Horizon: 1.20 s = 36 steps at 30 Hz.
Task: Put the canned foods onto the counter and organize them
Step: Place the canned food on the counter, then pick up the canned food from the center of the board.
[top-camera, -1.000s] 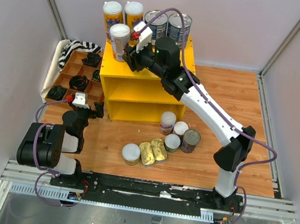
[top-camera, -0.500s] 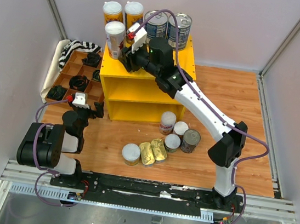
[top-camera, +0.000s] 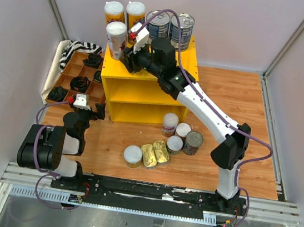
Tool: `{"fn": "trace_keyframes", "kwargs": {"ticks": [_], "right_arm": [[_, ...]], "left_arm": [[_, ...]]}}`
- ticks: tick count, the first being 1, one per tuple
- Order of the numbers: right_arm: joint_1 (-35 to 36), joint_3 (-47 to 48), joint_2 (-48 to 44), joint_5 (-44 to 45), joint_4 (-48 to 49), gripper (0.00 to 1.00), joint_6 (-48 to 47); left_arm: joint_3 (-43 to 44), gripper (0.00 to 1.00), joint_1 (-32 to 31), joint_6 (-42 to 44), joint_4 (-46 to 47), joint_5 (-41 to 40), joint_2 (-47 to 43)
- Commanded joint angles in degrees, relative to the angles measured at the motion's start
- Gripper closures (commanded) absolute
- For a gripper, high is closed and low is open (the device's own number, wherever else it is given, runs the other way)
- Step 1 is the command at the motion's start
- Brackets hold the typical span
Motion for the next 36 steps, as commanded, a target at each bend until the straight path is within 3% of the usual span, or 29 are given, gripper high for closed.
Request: {"fn": "trace_keyframes", "kwargs": {"ticks": [1, 14, 23, 36], "right_arm": [[-0.9, 2.2, 1.1, -1.0, 1.5, 0.56, 0.8], [-0.9, -1.1, -1.3, -0.8, 2.5, 0.56, 0.8], [-1.7, -7.2, -7.8, -0.7, 4.0, 0.55, 2.2], [-2.4, -26.6, -24.1, 4.1, 9.9, 0.54, 5.2]], "left_arm": [[0.6, 0.00, -0.3, 0.7, 1.0, 0.3, 0.3], [0.6, 0.00, -0.3, 0.7, 1.0, 0.3, 0.4], [0.6, 0.00, -0.2, 0.7, 1.0, 0.3, 0.3], [0.6, 0.00, -0.3, 0.7, 1.1, 0.3, 0.3]]}}
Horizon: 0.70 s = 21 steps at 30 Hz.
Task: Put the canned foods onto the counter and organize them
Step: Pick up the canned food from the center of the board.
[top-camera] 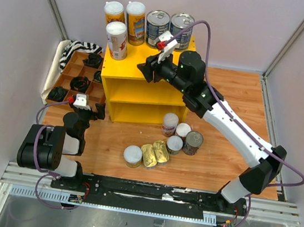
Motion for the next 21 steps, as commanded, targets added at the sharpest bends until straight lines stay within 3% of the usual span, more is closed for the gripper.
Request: {"fn": "trace_keyframes", "kwargs": {"ticks": [1, 3, 9, 17, 21], "right_arm": [[-0.9, -5.8, -5.4, 3.0, 5.1, 0.54, 2.4], [-1.0, -8.8, -7.8, 3.9, 7.1, 0.48, 3.7], [1.5, -14.6, -11.1, 7.5, 13.7, 0.02, 6.7], [4.7, -25.9, -21.2, 11.8, 20.0, 0.01, 5.1], [8.8, -27.0, -22.6, 17.4, 18.6, 0.01, 2.1]], "left_arm": [[0.6, 0.00, -0.3, 0.7, 1.0, 0.3, 0.3], [0.6, 0.00, -0.2, 0.7, 1.0, 0.3, 0.3], [0.6, 0.00, -0.2, 0.7, 1.0, 0.3, 0.4], [0.6, 0.00, -0.3, 0.7, 0.9, 0.3, 0.3], [0.6, 0.00, -0.3, 0.7, 1.0, 0.3, 0.4]]}}
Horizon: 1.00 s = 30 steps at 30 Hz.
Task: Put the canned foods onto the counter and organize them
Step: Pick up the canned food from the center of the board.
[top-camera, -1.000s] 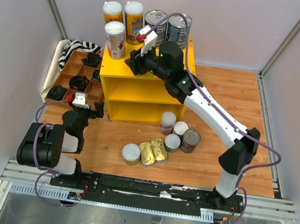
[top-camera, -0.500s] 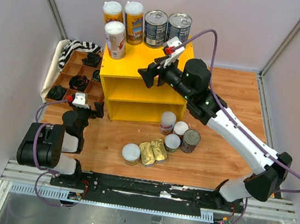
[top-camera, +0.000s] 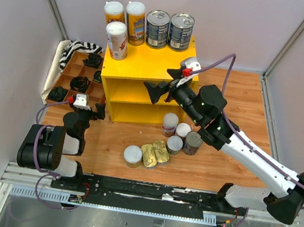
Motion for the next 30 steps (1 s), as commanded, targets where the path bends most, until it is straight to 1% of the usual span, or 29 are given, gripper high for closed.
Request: {"fn": "trace_keyframes", "kwargs": {"ticks": [1, 6, 10, 14, 16, 18, 21, 25, 27, 30], "right_arm": [[4.7, -0.7, -2.6, 7.1, 3.3, 0.01, -3.7], [4.9, -4.9, -7.9, 10.5, 2.5, 0.01, -4.2], [4.8, -10.1, -14.2, 19.3, 1.4, 0.01, -7.3], [4.9, -15.5, -21.2, 19.1, -2.8, 0.01, -5.7], [4.9, -18.7, -23.9, 18.0, -6.0, 0.02, -4.6], [5.1, -22.1, -25.5, 19.1, -8.7, 0.01, -2.3], [5.5, -27.2, -27.0, 20.1, -12.3, 0.02, 1.7], [6.2, -32.9, -27.9, 20.7, -12.1, 0.01, 5.5], [6.3, -34.3, -27.0, 21.3, -11.7, 0.01, 6.1], [6.2, -34.1, -23.2, 21.8, -10.8, 0.01, 6.3]], "left_arm": [[0.6, 0.00, -0.3, 0.6, 1.0, 0.3, 0.3], [0.6, 0.00, -0.3, 0.7, 1.0, 0.3, 0.3], [0.6, 0.00, -0.3, 0.7, 0.9, 0.3, 0.3], [0.6, 0.00, -0.3, 0.7, 1.0, 0.3, 0.3], [0.6, 0.00, -0.3, 0.7, 1.0, 0.3, 0.3], [0.6, 0.00, -0.2, 0.7, 1.0, 0.3, 0.4], [0.6, 0.00, -0.3, 0.7, 1.0, 0.3, 0.3], [0.6, 0.00, -0.2, 0.7, 0.9, 0.3, 0.4], [0.7, 0.00, -0.3, 0.7, 1.0, 0.3, 0.4], [0.6, 0.00, -0.3, 0.6, 0.9, 0.3, 0.4]]}}
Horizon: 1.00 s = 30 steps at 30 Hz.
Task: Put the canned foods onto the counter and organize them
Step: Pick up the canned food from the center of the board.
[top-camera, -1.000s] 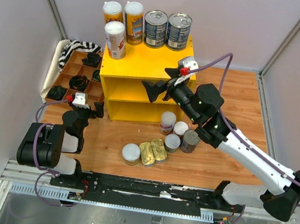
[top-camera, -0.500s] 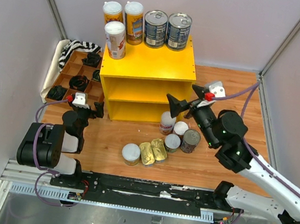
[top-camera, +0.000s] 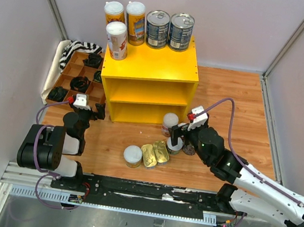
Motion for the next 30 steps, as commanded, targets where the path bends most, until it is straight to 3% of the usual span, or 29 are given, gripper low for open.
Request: {"fn": "trace_keyframes", "kwargs": {"ticks": [1, 10, 30], "right_arm": [[0.5, 0.5, 4.1, 1.8, 2.0, 0.02, 2.7], [-3.7, 2.7, 17.1, -4.7, 6.8, 0.02, 6.3], [-7.1, 3.1, 31.1, -6.1, 17.2, 0.01, 8.6]], "left_arm": [[0.6, 0.00, -0.2, 0.7, 1.0, 0.3, 0.3], [0.6, 0.00, -0.3, 0.7, 1.0, 0.3, 0.4], [0.6, 0.00, -0.3, 0.7, 1.0, 0.3, 0.3]]}}
